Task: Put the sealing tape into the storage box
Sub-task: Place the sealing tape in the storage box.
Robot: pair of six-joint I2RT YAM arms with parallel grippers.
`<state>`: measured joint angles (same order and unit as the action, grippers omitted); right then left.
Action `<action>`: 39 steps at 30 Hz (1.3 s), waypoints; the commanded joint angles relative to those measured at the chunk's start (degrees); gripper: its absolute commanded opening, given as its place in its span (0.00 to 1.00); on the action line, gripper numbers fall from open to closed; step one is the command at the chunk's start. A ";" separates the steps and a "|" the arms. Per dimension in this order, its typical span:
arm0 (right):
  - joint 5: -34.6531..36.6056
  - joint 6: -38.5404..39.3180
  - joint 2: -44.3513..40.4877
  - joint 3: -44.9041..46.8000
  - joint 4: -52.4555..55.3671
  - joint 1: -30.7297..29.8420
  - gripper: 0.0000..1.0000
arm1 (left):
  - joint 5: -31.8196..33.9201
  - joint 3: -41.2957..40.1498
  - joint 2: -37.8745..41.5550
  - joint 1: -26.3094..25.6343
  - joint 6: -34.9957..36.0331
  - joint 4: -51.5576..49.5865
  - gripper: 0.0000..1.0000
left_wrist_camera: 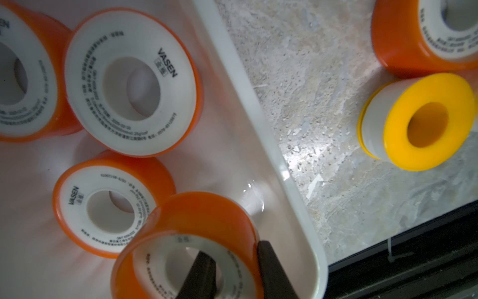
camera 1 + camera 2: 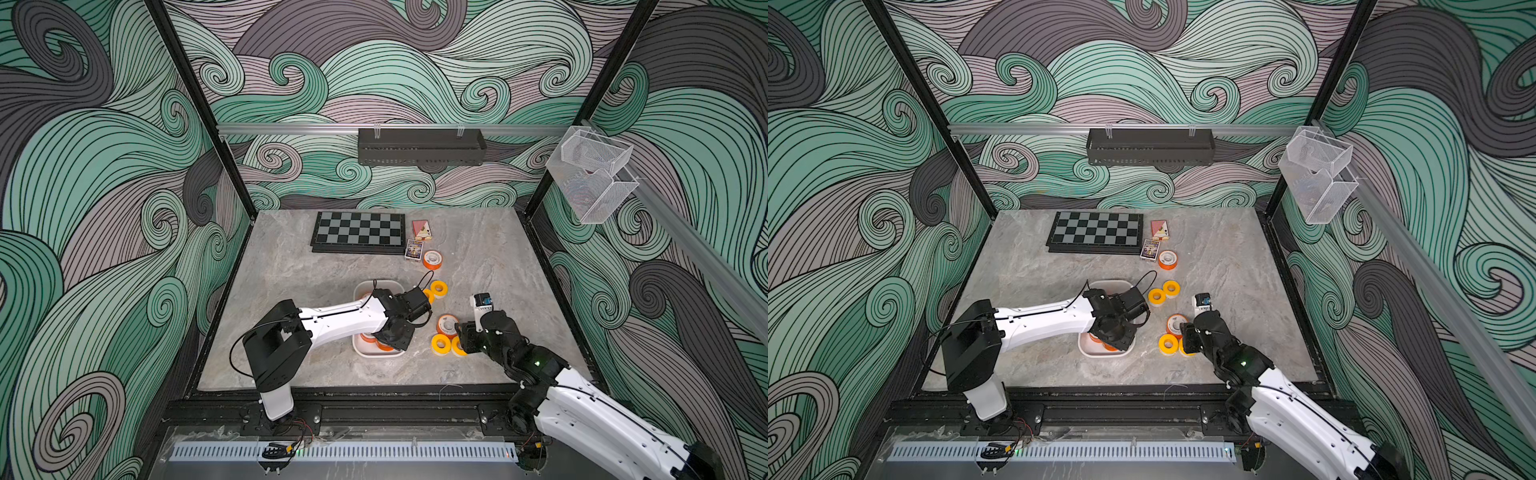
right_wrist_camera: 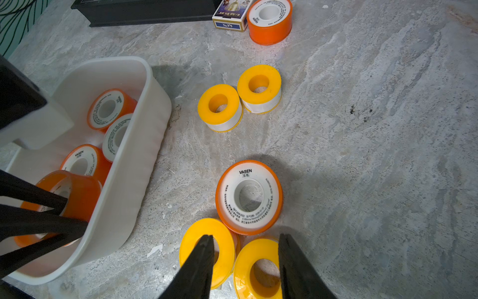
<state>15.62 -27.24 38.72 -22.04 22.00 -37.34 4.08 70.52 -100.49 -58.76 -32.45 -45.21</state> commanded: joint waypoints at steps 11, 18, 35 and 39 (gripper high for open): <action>1.24 0.36 0.04 0.42 -0.82 -0.44 0.45 | -1.79 -0.91 -0.96 -0.62 -0.64 2.07 0.27; 1.18 0.42 0.49 0.26 -0.90 -0.52 0.45 | -1.79 -0.78 -1.68 -0.65 -0.47 2.01 0.34; 1.34 0.68 1.18 0.14 -1.17 -0.92 0.46 | 2.86 4.42 2.81 -0.65 1.51 -2.77 0.41; 1.21 0.69 1.09 0.07 -1.08 -0.93 0.46 | 5.84 4.37 7.65 -0.55 1.43 -3.07 0.44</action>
<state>16.08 -27.20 39.77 -22.04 21.61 -37.98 6.31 72.42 -97.36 -59.07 -31.86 -45.84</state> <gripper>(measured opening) 0.461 0.440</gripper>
